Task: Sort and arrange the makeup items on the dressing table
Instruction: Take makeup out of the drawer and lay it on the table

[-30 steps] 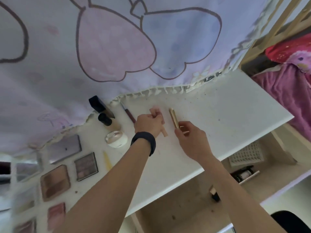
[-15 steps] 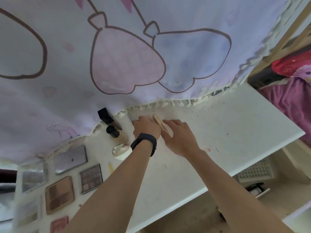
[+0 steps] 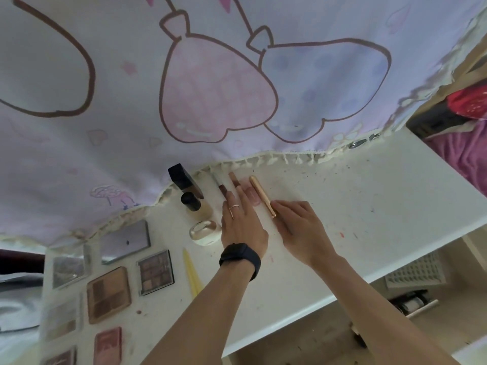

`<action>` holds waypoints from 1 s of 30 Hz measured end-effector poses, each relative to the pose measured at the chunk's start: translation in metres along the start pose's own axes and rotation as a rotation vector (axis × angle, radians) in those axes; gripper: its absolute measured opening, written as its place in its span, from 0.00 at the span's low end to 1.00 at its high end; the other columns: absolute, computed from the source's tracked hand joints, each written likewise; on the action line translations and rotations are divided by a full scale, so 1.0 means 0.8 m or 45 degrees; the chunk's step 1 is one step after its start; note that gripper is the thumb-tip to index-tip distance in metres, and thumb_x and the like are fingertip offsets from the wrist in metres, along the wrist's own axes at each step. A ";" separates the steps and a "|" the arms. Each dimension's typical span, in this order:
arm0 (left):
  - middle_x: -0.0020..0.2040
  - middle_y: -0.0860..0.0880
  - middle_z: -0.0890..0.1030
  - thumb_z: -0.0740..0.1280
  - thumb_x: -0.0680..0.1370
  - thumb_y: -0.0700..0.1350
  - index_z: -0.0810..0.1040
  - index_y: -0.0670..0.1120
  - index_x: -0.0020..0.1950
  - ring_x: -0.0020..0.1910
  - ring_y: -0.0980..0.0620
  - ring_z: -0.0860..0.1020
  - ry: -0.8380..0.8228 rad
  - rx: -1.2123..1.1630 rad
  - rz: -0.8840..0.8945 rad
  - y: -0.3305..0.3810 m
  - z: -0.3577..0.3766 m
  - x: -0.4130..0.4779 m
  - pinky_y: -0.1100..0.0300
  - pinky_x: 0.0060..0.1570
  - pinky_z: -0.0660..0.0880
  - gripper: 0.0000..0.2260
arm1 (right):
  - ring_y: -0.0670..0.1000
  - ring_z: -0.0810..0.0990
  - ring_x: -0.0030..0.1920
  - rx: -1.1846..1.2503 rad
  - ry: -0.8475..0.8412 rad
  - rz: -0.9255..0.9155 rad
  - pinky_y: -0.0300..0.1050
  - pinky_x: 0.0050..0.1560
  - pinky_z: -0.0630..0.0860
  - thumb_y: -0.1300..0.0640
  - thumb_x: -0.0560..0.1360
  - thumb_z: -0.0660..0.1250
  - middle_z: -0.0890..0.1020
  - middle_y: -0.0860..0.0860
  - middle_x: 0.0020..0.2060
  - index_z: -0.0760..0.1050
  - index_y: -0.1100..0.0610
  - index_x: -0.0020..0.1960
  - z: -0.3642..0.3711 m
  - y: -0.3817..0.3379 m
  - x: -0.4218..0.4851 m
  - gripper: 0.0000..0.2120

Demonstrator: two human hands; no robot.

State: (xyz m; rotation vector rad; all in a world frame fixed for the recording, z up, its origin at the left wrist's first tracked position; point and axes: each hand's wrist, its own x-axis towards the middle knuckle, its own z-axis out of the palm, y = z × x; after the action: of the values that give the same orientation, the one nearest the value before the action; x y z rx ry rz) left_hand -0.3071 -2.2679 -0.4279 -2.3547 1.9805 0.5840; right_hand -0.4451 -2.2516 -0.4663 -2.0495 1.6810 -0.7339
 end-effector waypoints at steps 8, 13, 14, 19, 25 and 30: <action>0.81 0.41 0.45 0.66 0.78 0.42 0.40 0.41 0.80 0.80 0.44 0.48 0.017 0.094 0.073 -0.004 -0.003 0.000 0.54 0.77 0.56 0.41 | 0.54 0.75 0.57 0.049 -0.084 0.040 0.50 0.56 0.74 0.55 0.81 0.66 0.85 0.43 0.56 0.80 0.49 0.65 0.002 -0.019 0.029 0.14; 0.81 0.41 0.46 0.66 0.76 0.39 0.38 0.42 0.80 0.80 0.44 0.51 0.099 0.062 0.124 0.000 -0.008 -0.002 0.54 0.76 0.58 0.44 | 0.47 0.70 0.63 0.175 -0.161 0.087 0.38 0.59 0.70 0.62 0.82 0.62 0.84 0.46 0.56 0.73 0.46 0.73 -0.002 -0.009 0.019 0.22; 0.81 0.41 0.48 0.67 0.75 0.39 0.38 0.42 0.80 0.80 0.44 0.52 0.100 0.053 0.136 0.001 -0.009 -0.002 0.53 0.76 0.59 0.44 | 0.46 0.69 0.65 0.181 -0.168 0.108 0.34 0.60 0.67 0.62 0.82 0.61 0.82 0.45 0.60 0.71 0.47 0.74 -0.005 -0.008 0.014 0.22; 0.81 0.40 0.50 0.64 0.75 0.38 0.49 0.46 0.81 0.79 0.42 0.53 0.098 0.042 0.255 0.015 -0.011 -0.017 0.52 0.74 0.61 0.37 | 0.44 0.70 0.67 0.221 -0.040 0.285 0.18 0.62 0.52 0.60 0.82 0.61 0.79 0.44 0.67 0.73 0.49 0.73 -0.031 -0.006 -0.044 0.20; 0.76 0.43 0.65 0.67 0.76 0.41 0.61 0.48 0.78 0.72 0.42 0.67 0.123 -0.066 0.640 0.050 0.020 -0.097 0.48 0.65 0.71 0.31 | 0.41 0.78 0.59 0.292 0.310 0.533 0.29 0.60 0.72 0.64 0.79 0.68 0.82 0.42 0.56 0.82 0.50 0.62 -0.075 0.013 -0.184 0.15; 0.66 0.48 0.75 0.64 0.75 0.41 0.70 0.49 0.70 0.60 0.47 0.77 -0.054 -0.216 1.059 0.083 0.067 -0.177 0.55 0.52 0.79 0.23 | 0.47 0.80 0.55 0.046 0.353 0.770 0.47 0.53 0.80 0.68 0.74 0.72 0.84 0.43 0.49 0.84 0.53 0.56 -0.095 0.061 -0.297 0.15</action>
State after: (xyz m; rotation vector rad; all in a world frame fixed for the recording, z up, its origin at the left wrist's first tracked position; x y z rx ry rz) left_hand -0.4036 -2.1336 -0.4216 -1.4524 2.9431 0.8151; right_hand -0.5638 -2.0269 -0.4711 -1.3294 2.2596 -0.8411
